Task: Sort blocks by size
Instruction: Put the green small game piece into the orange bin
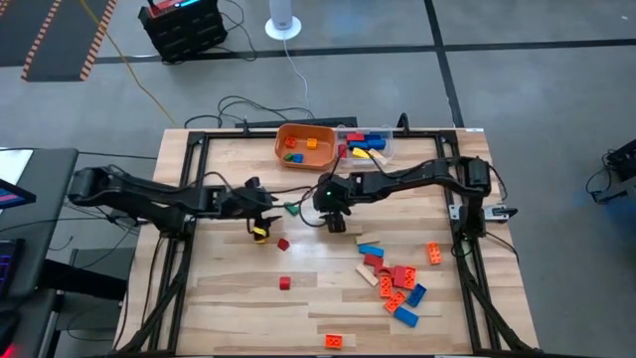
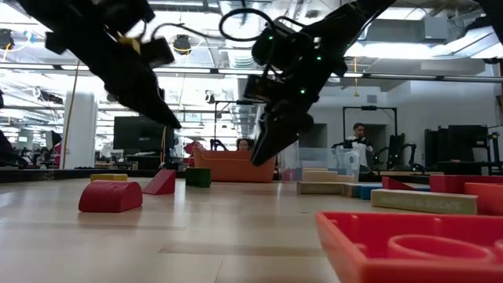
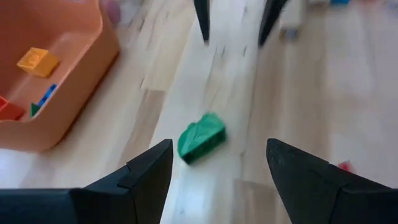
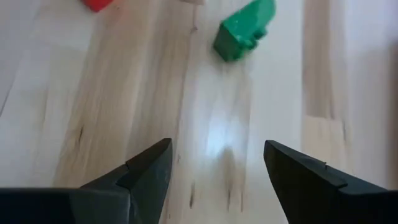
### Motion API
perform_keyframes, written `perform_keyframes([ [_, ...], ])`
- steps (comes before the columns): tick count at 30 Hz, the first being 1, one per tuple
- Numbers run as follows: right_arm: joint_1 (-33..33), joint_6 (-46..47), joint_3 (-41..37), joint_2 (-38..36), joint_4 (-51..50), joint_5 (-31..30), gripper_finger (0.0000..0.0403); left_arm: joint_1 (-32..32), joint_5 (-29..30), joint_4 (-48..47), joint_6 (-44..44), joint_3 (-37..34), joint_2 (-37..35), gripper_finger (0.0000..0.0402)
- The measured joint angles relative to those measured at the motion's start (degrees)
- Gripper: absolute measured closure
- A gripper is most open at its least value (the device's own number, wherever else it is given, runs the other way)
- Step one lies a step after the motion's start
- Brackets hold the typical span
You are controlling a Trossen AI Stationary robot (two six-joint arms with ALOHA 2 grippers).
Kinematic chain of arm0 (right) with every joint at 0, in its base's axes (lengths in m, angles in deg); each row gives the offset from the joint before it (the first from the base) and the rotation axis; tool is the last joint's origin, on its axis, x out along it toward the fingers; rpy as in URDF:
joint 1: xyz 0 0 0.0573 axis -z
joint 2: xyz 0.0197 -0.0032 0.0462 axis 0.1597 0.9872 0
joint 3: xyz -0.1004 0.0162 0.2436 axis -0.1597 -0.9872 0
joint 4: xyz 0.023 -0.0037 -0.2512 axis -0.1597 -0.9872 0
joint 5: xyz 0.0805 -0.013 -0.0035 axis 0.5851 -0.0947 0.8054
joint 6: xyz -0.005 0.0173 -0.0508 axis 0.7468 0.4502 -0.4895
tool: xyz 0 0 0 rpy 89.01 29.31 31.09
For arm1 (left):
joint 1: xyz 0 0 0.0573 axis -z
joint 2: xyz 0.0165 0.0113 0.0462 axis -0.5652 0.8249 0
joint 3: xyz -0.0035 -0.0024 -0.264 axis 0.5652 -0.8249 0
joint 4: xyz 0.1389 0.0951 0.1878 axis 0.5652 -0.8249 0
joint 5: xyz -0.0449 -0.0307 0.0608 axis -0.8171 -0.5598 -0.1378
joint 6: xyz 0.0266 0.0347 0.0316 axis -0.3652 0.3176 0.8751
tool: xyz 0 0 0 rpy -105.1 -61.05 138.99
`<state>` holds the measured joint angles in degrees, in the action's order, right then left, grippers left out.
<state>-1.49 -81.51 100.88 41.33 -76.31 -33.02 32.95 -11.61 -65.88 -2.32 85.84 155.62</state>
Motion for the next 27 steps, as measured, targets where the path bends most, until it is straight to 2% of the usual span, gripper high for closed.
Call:
perform_keyframes([
  [2,0.33,0.79,-2.32,-2.15,0.63,-0.50,0.0117,-1.00,-0.49,0.37,3.62,0.84,2.67,0.0148],
  [7,-0.59,2.21,-9.47,-7.97,5.25,-4.04,0.0117,-4.88,-7.30,0.60,12.86,3.75,8.25,0.0148],
  [16,-4.37,8.80,-19.20,-15.03,10.94,-11.10,0.0117,-10.83,-15.83,-3.97,22.65,12.79,19.50,0.0148],
  [21,-6.73,11.94,-23.04,-17.72,13.00,-13.88,0.0117,-12.09,-17.89,-9.53,27.51,16.82,23.92,0.0148],
  [27,-8.97,14.38,-26.04,-19.29,17.70,-16.55,0.0117,-12.94,-18.60,-10.39,30.58,17.88,27.96,0.0153],
])
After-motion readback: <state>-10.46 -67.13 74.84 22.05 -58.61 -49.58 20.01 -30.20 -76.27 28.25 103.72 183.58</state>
